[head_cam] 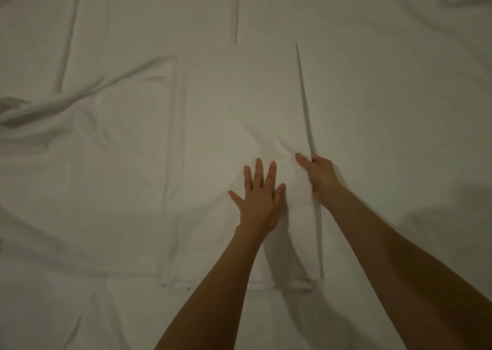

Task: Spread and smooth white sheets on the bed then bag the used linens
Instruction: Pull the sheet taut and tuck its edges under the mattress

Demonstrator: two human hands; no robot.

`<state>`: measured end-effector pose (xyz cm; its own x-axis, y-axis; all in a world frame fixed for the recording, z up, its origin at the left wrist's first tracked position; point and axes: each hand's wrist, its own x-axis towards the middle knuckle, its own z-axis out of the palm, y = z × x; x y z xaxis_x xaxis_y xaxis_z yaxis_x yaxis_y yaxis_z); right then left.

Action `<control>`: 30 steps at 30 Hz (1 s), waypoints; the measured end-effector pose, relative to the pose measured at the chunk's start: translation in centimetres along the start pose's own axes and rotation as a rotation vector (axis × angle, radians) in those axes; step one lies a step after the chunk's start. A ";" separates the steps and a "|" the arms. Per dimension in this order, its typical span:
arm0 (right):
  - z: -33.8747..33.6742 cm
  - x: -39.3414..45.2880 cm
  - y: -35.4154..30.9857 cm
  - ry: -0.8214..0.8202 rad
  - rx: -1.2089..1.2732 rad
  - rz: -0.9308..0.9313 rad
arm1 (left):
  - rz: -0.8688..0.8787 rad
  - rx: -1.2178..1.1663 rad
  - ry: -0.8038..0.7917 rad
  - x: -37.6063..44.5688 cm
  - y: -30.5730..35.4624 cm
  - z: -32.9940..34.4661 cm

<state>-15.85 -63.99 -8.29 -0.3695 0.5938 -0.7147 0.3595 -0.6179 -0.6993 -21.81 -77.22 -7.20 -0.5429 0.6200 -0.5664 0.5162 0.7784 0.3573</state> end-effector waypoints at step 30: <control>-37.0 -1.8 0.2 0.200 -0.321 0.062 | 0.325 0.353 -0.168 -1.6 25.1 13.6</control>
<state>16.62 -46.06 -7.66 -0.1760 0.6688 -0.7223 0.6377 -0.4815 -0.6012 1.04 -60.07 -7.42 -0.2179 0.7780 -0.5892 0.8492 0.4487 0.2784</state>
